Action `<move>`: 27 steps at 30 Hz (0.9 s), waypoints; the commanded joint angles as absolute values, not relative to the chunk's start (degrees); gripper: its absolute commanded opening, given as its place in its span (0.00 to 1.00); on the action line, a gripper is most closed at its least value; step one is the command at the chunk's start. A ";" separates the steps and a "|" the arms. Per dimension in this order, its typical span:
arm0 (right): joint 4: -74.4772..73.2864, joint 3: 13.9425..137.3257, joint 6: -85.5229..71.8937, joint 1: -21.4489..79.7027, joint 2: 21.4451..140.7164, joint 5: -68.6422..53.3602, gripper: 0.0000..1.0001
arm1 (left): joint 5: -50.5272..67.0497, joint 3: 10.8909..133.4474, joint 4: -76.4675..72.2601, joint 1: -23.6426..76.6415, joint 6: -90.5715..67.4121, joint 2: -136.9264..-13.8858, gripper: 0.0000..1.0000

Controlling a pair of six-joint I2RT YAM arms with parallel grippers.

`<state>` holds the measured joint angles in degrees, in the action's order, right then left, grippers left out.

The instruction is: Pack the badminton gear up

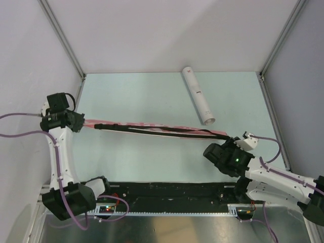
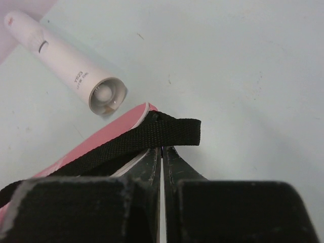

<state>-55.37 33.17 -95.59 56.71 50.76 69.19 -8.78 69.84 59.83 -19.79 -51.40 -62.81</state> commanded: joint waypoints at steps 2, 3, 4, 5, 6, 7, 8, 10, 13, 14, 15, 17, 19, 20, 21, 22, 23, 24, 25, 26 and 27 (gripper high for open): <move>-47.74 31.68 -68.61 48.88 45.21 66.33 0.00 | -12.82 69.98 41.35 -21.82 -42.57 -65.52 0.00; -44.66 31.22 -63.79 46.98 44.05 64.10 0.00 | -12.12 69.97 40.28 -21.85 -41.54 -66.07 0.00; -41.49 30.24 -59.76 44.50 42.55 60.40 0.00 | -10.50 69.97 38.55 -21.87 -40.81 -66.74 0.00; -37.84 29.49 -55.37 41.89 41.23 55.86 0.00 | -8.85 69.83 37.12 -21.88 -40.14 -67.25 0.00; -35.00 28.55 -52.16 40.15 39.73 52.32 0.00 | -6.14 69.63 35.35 -21.88 -39.76 -67.95 0.00; -31.48 27.90 -48.32 38.53 38.59 47.47 0.00 | -3.77 69.14 32.83 -21.88 -39.35 -68.60 0.00; -28.88 27.13 -45.47 37.55 37.40 43.12 0.00 | 0.00 68.63 30.79 -21.88 -39.10 -69.15 0.00; -25.65 26.40 -41.60 36.79 35.83 35.67 0.00 | 6.04 67.06 26.26 -21.86 -39.26 -70.44 0.00; -26.74 26.36 -42.56 36.76 33.84 29.87 0.01 | 9.37 65.97 23.43 -21.88 -39.03 -73.12 0.00; -27.26 26.36 -43.08 36.75 32.83 28.87 0.04 | 9.83 65.86 23.23 -21.88 -38.76 -73.96 0.01; -27.47 26.45 -43.29 36.74 32.06 27.44 0.09 | 10.10 65.80 23.08 -21.88 -38.32 -74.77 0.03; -27.76 26.98 -43.43 36.59 30.47 25.25 0.19 | 10.70 65.71 23.02 -21.86 -37.51 -76.06 0.14; -28.94 28.23 -43.75 36.55 29.68 23.63 0.30 | 11.20 65.56 23.03 -21.88 -36.69 -76.69 0.30; -29.32 28.84 -43.63 36.51 29.47 22.80 0.35 | 11.23 65.39 23.07 -21.88 -36.41 -76.71 0.40; -29.56 29.67 -43.52 36.54 29.41 21.82 0.41 | 10.80 65.21 23.09 -21.88 -36.13 -76.54 0.48; -29.85 30.30 -43.47 36.51 29.43 20.80 0.46 | 10.50 64.99 23.10 -21.84 -35.86 -76.37 0.61; -29.96 31.15 -43.40 36.49 29.66 19.85 0.53 | 10.13 64.80 23.11 -21.86 -35.64 -76.02 0.71; -29.96 31.79 -42.88 36.44 29.95 18.45 0.58 | 9.81 64.65 23.24 -21.87 -35.27 -75.67 0.83; -30.10 32.64 -42.27 36.41 30.57 17.44 0.65 | 9.26 64.54 23.40 -21.88 -34.95 -75.19 0.91; -30.65 33.46 -41.26 36.44 31.24 16.50 0.73 | 8.41 64.44 23.74 -21.84 -34.52 -74.55 0.95; -31.28 34.48 -40.49 36.50 32.05 15.94 0.80 | 7.85 64.30 23.96 -21.64 -34.09 -74.01 0.98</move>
